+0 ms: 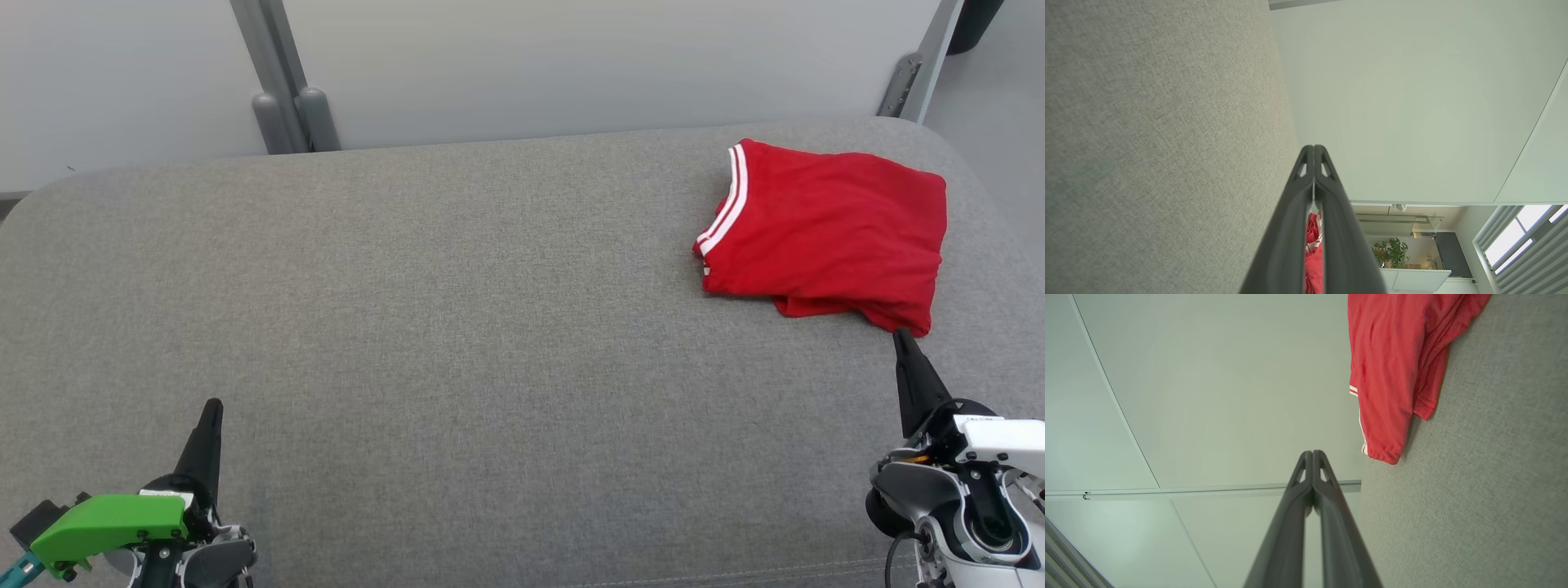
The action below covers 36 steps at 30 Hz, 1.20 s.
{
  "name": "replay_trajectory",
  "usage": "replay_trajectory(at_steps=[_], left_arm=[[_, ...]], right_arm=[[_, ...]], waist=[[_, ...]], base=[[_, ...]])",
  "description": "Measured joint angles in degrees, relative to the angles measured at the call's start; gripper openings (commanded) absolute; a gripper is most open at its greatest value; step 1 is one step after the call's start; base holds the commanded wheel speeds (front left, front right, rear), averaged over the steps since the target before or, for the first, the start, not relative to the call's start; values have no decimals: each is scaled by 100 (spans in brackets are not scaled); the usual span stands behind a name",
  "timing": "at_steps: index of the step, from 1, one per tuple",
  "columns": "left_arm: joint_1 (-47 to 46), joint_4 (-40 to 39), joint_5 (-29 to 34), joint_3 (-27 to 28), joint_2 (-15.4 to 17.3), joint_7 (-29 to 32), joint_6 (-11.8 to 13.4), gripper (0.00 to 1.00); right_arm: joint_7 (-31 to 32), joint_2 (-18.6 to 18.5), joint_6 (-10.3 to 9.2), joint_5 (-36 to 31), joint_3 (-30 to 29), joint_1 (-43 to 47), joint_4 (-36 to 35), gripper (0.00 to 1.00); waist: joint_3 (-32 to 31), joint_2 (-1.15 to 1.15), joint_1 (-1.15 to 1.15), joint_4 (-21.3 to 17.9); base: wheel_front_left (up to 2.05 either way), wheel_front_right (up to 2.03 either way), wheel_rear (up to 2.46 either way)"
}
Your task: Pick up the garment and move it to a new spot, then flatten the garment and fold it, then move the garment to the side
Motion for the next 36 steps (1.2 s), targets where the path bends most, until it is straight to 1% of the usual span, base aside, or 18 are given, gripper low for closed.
replay_trajectory(at_steps=[36], left_arm=[[-3,16,0,12,-4,19,-14,0]], right_arm=[[0,0,1,0,0,0,-15,0]], waist=[[0,0,0,1]], base=[[0,0,0]])
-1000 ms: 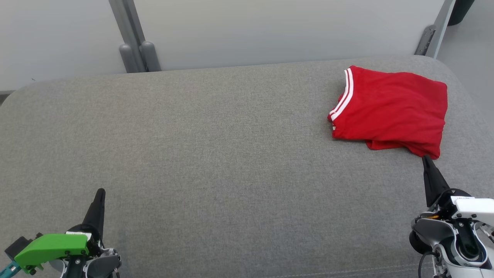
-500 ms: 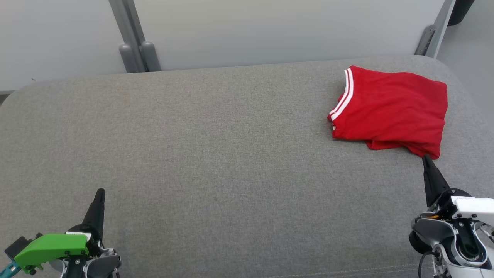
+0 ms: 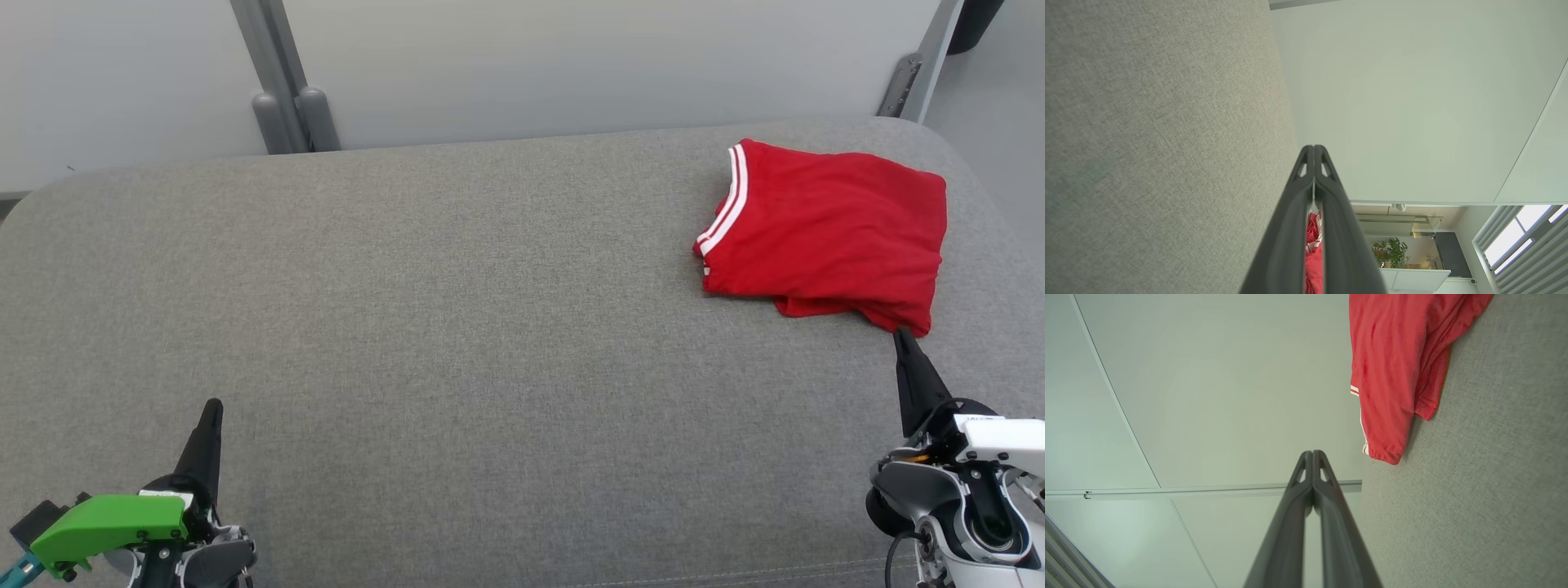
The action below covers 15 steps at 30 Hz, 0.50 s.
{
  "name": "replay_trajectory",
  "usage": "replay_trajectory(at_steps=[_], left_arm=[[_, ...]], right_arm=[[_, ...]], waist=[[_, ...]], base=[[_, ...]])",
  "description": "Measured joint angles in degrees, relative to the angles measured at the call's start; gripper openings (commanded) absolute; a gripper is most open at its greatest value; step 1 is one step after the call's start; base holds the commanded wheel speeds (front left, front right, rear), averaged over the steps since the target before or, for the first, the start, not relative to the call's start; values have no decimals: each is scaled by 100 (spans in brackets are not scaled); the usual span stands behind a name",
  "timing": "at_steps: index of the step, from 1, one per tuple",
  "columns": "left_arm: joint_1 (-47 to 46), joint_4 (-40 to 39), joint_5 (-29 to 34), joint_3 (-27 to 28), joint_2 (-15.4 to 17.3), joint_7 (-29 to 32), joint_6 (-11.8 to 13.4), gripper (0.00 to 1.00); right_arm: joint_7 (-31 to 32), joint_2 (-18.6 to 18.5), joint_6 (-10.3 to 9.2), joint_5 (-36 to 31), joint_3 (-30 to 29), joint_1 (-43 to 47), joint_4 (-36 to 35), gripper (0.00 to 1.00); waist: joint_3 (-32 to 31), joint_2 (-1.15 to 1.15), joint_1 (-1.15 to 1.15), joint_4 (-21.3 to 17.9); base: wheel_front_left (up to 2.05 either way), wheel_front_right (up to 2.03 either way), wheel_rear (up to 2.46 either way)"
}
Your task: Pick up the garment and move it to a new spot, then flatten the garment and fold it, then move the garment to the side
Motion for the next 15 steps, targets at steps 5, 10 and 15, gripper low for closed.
replay_trajectory(at_steps=[5,10,15], left_arm=[[-1,1,0,1,0,0,-1,0],[-1,2,0,3,-1,0,-1,0],[-1,3,0,5,-1,0,-1,0]], right_arm=[[0,0,0,0,0,0,-1,0],[0,0,0,0,0,0,-2,0],[0,0,0,1,0,0,-4,0]], waist=[[0,0,0,0],[0,0,0,0],[0,0,0,0]], base=[[0,0,0],[0,0,0],[0,0,0]])
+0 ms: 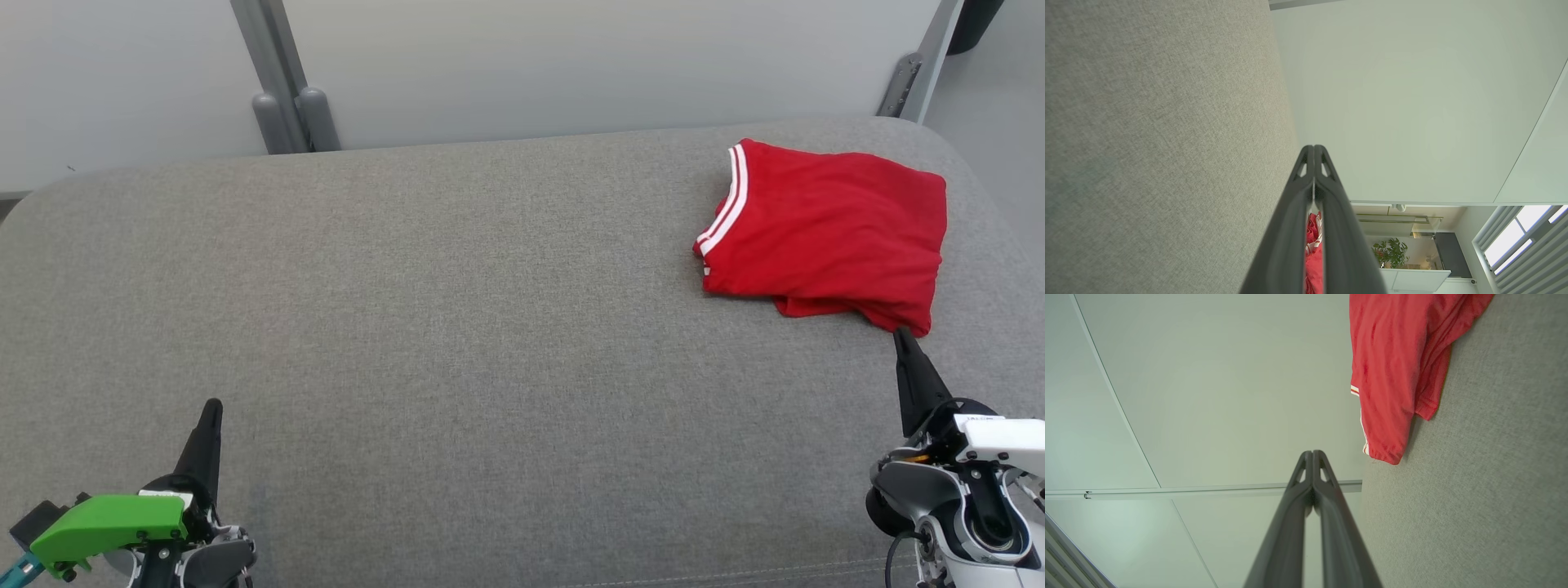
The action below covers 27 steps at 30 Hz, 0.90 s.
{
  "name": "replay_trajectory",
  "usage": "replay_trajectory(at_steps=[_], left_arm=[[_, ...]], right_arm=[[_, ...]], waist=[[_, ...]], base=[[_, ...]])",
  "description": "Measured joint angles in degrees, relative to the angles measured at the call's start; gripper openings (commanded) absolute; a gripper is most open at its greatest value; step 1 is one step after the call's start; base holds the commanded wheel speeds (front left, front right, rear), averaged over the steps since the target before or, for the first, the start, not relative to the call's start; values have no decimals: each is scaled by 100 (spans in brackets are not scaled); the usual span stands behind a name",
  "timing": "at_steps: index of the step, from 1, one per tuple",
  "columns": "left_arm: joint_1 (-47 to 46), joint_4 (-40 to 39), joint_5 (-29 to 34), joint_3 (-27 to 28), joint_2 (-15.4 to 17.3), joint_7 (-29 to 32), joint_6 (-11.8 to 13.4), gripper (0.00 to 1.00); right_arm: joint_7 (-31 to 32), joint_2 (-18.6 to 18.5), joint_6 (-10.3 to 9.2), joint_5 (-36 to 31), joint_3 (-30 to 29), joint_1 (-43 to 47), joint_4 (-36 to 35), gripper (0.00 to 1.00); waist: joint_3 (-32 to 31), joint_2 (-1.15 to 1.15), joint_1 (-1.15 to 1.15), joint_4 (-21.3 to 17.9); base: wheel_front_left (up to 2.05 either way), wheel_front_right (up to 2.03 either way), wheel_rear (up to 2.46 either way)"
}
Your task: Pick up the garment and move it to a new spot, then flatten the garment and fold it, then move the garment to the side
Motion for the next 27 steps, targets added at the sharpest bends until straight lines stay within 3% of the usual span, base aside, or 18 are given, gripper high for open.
replay_trajectory(at_steps=[27], left_arm=[[-2,0,0,10,-2,0,0,0]], right_arm=[[0,0,0,0,0,0,-3,0]], waist=[[1,0,0,1]], base=[[0,0,0]])
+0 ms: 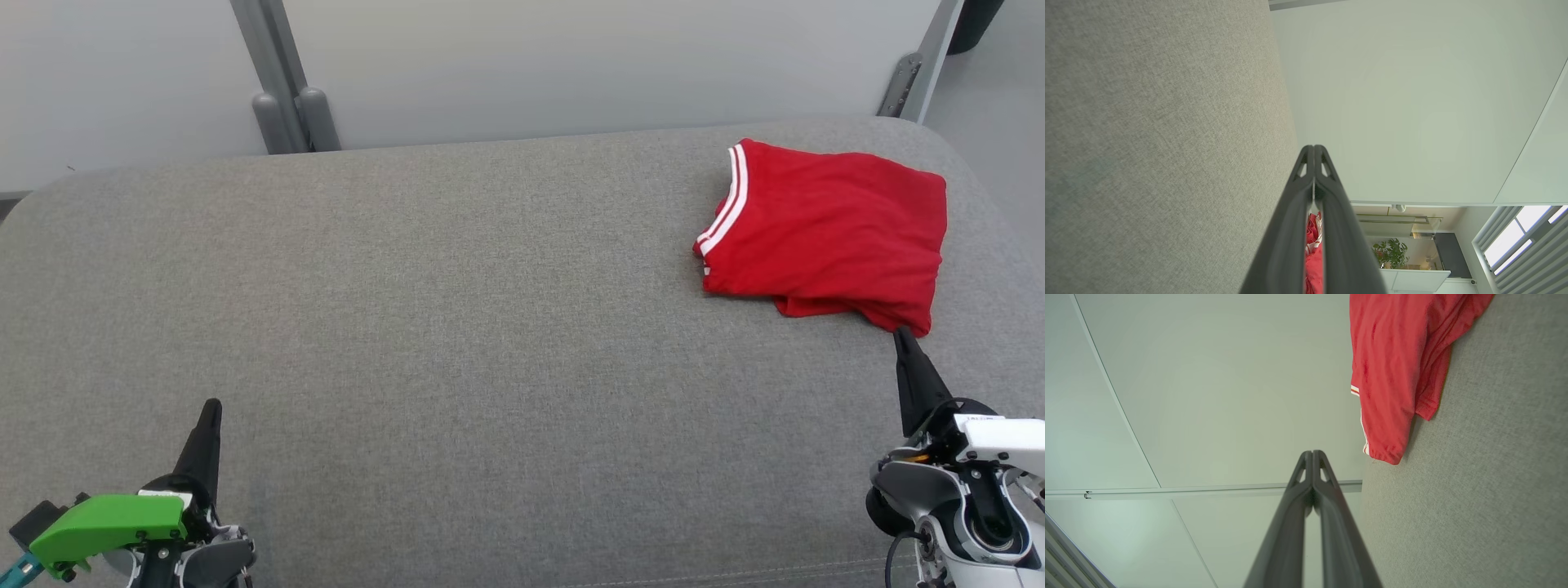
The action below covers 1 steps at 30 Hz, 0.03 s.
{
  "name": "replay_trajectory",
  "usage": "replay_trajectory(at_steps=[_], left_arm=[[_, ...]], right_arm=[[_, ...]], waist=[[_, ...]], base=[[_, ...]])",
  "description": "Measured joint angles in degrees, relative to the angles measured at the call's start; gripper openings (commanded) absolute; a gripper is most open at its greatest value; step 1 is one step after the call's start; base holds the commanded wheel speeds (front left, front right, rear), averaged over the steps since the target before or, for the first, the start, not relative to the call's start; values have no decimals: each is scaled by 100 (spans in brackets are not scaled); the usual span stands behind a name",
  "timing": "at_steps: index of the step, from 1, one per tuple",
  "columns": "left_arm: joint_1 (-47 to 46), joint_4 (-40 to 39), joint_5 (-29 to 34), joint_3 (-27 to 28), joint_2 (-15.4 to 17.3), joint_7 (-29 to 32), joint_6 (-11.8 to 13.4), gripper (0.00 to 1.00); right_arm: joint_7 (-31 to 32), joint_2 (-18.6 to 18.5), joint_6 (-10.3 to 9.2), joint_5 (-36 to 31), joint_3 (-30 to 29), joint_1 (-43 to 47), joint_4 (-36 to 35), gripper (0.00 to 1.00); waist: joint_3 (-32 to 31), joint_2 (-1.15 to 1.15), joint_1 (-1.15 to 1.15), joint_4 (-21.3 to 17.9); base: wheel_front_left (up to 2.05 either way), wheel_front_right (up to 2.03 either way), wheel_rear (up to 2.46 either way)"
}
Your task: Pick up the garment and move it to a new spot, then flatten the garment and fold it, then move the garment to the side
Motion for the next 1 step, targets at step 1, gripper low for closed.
replay_trajectory(at_steps=[1], left_arm=[[-1,0,0,0,0,0,0,0]], right_arm=[[0,0,0,0,0,0,0,0]], waist=[[0,0,0,0]], base=[[0,0,0]])
